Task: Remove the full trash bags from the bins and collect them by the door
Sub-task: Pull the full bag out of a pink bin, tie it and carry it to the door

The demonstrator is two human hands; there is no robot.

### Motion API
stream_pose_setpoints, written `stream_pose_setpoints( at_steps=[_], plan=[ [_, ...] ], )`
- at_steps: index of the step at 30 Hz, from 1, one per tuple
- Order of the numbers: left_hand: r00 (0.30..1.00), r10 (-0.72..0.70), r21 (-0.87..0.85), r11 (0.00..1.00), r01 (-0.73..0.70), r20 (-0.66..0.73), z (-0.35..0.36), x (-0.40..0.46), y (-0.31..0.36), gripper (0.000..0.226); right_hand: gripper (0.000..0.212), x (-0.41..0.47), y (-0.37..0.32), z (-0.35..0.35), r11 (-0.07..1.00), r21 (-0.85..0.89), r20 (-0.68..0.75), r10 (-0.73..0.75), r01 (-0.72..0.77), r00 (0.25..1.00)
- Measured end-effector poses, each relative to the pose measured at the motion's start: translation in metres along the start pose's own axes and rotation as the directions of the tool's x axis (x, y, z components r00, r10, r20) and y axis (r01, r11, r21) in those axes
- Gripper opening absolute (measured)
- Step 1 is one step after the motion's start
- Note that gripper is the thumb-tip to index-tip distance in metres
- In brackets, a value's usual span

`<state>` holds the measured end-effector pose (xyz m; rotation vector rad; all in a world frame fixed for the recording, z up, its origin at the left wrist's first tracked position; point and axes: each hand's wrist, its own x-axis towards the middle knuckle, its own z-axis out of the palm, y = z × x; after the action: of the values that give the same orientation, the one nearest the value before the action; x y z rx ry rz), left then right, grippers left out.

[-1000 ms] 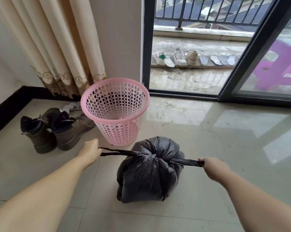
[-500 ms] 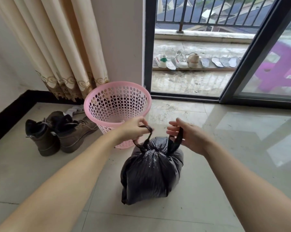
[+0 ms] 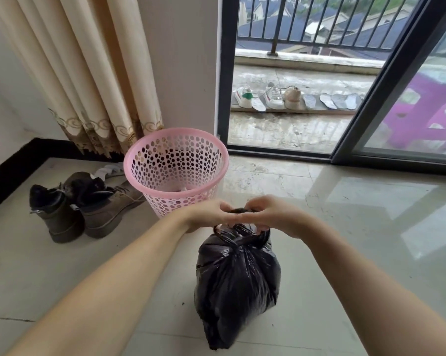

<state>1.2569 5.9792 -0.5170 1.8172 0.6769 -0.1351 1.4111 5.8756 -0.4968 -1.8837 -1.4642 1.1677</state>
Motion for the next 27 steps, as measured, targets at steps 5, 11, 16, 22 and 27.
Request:
stream_pose_setpoints(
  at_steps=[5,11,16,22,27],
  plan=[
    [0.998,0.061,-0.363,0.93,-0.067,-0.027,0.008,0.012,-0.016,0.023,0.026,0.005,0.036,0.004,1.0,0.013,-0.23,0.026,-0.024,0.973],
    [0.997,-0.072,-0.191,0.979,0.071,0.002,0.03,0.024,-0.043,0.042,0.034,0.015,0.084,0.033,0.955,-0.287,-0.232,0.001,-0.07,0.973],
    [0.983,-0.037,0.061,0.997,0.048,-0.18,0.044,0.033,-0.057,0.051,0.033,0.02,0.093,0.046,0.939,-0.334,-0.209,0.006,-0.077,0.978],
    [0.976,-0.081,0.161,0.98,0.115,-0.202,0.042,-0.007,-0.037,0.051,0.015,-0.011,0.05,0.044,0.93,-0.361,-0.106,0.031,-0.067,0.994],
    [0.967,-0.159,0.071,0.982,0.176,-0.201,0.024,-0.056,0.033,0.048,0.012,-0.044,-0.021,-0.001,0.938,-0.327,-0.051,0.106,-0.117,0.993]
  ],
)
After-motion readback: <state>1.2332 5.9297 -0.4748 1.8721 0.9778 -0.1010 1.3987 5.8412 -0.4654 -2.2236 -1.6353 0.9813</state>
